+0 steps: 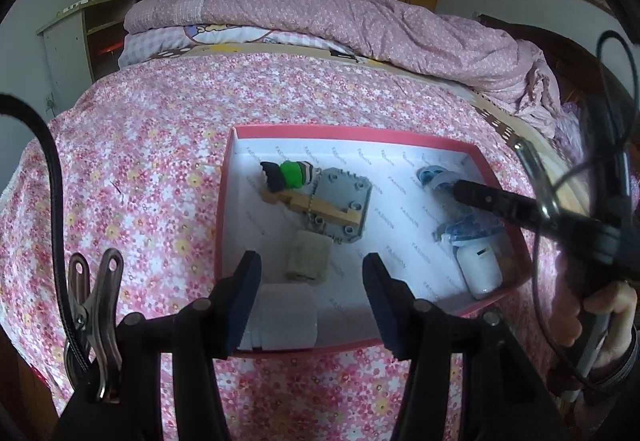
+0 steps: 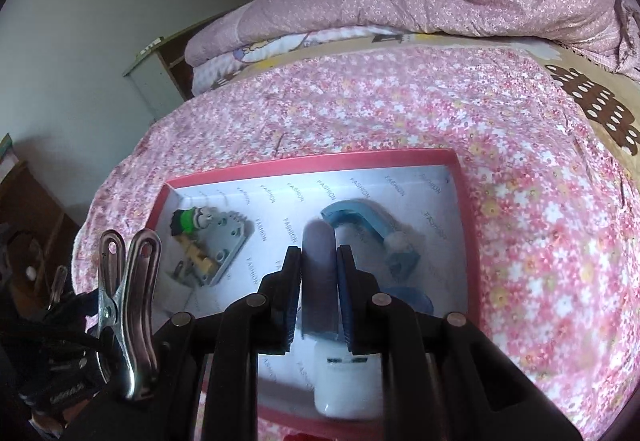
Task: Organize rigid objects
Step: 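Lower the grey curved holder into the tray and open the right tool, then grasp the green lighter with the right tool while the left tool grasps the red figure, then carry the red figure and green lighter over the tray with both tools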
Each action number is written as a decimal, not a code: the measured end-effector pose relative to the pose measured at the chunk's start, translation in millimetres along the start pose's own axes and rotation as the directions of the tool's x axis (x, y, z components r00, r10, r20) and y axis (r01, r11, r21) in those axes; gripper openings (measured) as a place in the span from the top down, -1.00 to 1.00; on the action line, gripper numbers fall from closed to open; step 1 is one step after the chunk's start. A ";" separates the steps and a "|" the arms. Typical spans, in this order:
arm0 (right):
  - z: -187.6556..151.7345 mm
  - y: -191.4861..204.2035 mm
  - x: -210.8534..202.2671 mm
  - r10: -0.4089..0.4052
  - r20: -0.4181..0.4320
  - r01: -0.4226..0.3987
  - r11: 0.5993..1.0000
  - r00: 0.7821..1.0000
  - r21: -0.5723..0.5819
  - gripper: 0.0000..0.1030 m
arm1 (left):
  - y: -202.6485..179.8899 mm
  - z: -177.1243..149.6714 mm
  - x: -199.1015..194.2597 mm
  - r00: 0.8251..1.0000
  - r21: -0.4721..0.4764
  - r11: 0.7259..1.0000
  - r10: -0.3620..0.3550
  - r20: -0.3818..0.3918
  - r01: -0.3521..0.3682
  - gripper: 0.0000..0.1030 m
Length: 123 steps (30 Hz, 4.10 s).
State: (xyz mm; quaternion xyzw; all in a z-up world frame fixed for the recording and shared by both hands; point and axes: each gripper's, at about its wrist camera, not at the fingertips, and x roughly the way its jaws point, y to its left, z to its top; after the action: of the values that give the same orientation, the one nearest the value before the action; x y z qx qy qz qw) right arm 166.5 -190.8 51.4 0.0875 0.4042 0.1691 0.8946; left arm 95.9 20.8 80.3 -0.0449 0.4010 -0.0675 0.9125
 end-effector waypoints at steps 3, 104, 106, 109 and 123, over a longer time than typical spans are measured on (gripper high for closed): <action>1.4 0.5 1.8 -0.002 -0.001 0.002 1.000 1.000 -0.004 0.62 | -1.0 -1.1 1.8 1.000 -0.002 1.000 -0.007 -0.004 0.007 -0.08; -167.2 13.5 -72.4 -0.095 -0.024 0.092 0.990 0.995 -0.109 0.53 | -67.3 -98.3 -5.1 0.998 0.242 0.969 -0.033 -0.054 0.045 0.63; -168.5 14.6 -72.6 -0.099 -0.027 0.096 0.989 0.995 -0.111 0.53 | -63.0 -101.5 -2.1 0.998 0.236 0.972 -0.002 -0.061 0.016 0.62; -171.8 16.2 -73.9 -0.105 -0.033 0.100 0.987 0.994 -0.126 0.52 | -61.1 -102.8 -3.5 0.998 0.226 0.974 -0.006 -0.056 0.019 0.62; -176.4 30.0 -71.8 -0.171 -0.040 0.161 0.969 0.984 -0.186 0.38 | -59.1 -105.6 -5.1 0.998 0.187 0.982 -0.016 -0.054 0.025 0.58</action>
State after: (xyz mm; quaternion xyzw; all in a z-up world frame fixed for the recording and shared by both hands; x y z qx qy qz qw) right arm -17.6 -186.3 -6.0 -0.0337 0.4179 0.1324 0.8982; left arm 9.4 -39.6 20.8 0.0391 0.4160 -0.1156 0.9011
